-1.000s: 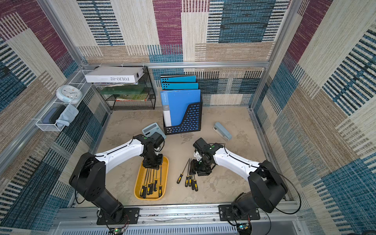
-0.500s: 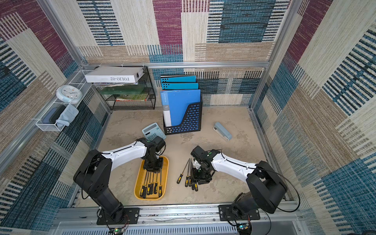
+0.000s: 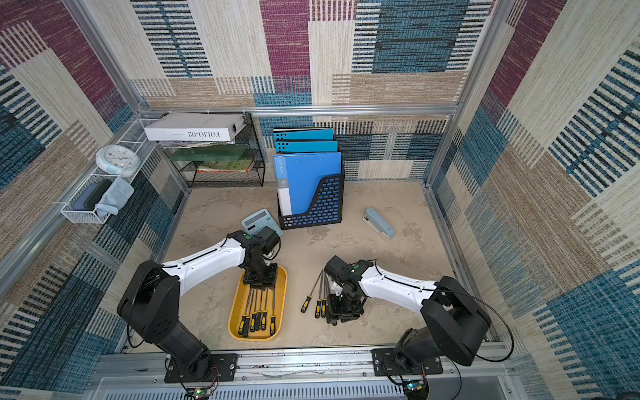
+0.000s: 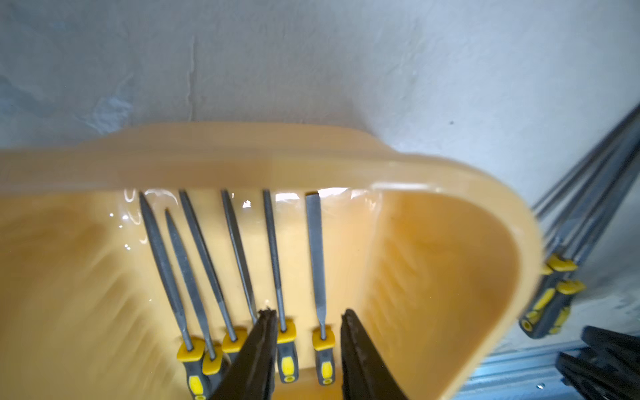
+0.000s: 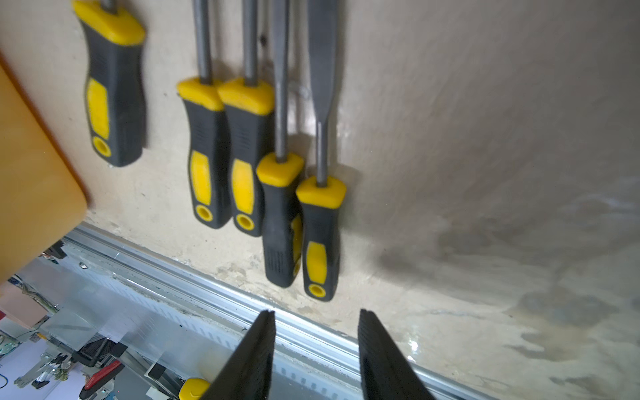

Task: Put the file tool into the storage box
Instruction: Place the file tool in the storage box, then pick up the file tool from the center of the board.

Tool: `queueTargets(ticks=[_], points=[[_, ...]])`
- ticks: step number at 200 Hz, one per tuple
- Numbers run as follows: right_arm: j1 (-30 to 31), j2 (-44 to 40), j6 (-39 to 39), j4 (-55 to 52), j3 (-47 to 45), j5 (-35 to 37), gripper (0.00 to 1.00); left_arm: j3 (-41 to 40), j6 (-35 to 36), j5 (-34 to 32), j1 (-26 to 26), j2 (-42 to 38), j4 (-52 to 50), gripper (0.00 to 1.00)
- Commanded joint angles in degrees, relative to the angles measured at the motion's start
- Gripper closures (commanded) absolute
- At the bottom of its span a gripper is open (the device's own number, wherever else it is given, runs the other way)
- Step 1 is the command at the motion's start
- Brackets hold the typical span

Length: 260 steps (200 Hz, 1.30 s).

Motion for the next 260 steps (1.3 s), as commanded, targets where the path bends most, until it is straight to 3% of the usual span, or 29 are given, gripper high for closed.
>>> queueTargets(ticks=[1, 81, 133, 168, 222, 260], points=[[0.57, 0.01, 0.55, -1.91, -0.17, 1.44, 0.55, 1.77, -0.18, 1.44, -0.01, -1.27, -2.68, 0.64], [1.43, 6.16, -0.17, -1.34, 3.45, 6.04, 0.56, 6.19, -1.00, 2.04, 0.08, -3.14, -5.00, 0.64], [1.41, 10.16, -0.63, -2.60, 5.20, 10.04, 0.62, 6.00, -1.42, 1.27, 0.08, -3.87, -5.30, 0.64], [1.41, 11.23, -1.38, -1.54, 5.67, 10.94, 0.79, 6.82, -1.39, 1.32, 0.08, -4.18, -5.61, 0.64], [1.41, 2.93, -4.02, -5.69, 7.52, 13.85, 0.85, 10.20, -1.86, 4.41, -0.01, -5.61, -5.75, 0.61], [1.75, -1.84, -4.91, 0.01, 10.49, 8.05, 0.89, 13.87, -5.03, 11.76, 0.00, -4.43, -2.93, 0.58]])
